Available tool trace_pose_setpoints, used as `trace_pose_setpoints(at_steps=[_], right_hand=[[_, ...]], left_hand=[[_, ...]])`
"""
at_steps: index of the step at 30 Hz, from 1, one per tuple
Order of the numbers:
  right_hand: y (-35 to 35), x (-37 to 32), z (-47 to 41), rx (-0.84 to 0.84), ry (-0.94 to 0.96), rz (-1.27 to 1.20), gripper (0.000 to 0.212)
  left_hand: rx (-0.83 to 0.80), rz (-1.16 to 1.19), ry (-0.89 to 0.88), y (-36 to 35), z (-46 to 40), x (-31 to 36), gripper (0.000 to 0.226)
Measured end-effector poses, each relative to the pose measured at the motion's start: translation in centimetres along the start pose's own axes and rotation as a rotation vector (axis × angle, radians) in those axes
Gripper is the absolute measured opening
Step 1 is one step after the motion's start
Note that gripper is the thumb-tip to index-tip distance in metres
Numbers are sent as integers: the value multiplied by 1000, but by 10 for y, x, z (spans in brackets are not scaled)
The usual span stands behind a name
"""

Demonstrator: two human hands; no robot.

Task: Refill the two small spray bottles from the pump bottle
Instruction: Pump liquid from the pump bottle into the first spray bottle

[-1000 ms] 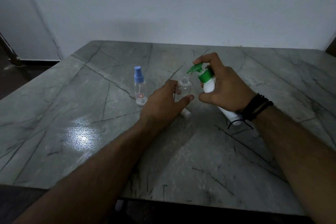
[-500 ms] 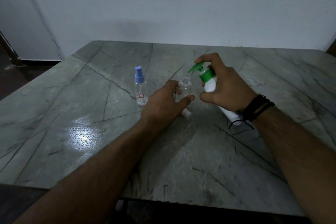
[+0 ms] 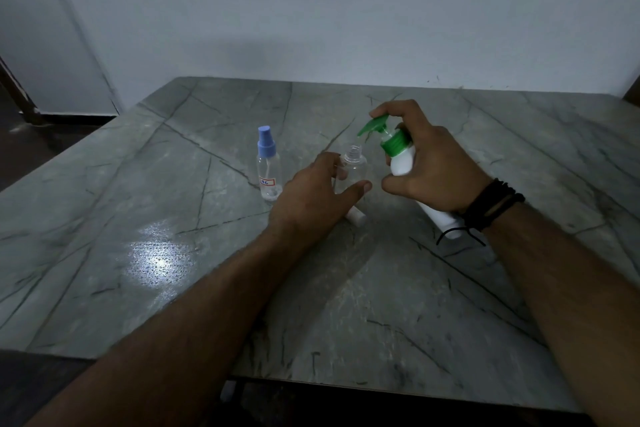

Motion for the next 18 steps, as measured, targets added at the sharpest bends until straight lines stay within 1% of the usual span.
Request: trace_pose_setpoints(at_steps=[4, 10, 18], right_hand=[[-1, 1, -1, -10, -6, -5, 73], [-1, 0, 0, -4, -1, 5, 79], [-2, 1, -1, -8, -11, 2, 74]], left_hand=[[3, 1, 1, 0, 0, 0, 46], [-14, -1, 9, -1, -1, 0, 52], [-20, -1, 10, -2, -1, 0, 51]])
Point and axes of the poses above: each hand's wrist, its own z-axis away from the middle knuckle, its own y-axis out of the back of the hand, x = y × z, the point moved 7 cm from there along -z, towards the middle knuckle, and after that the axes turned 5 degrees about -x, right-handed, at the moved point
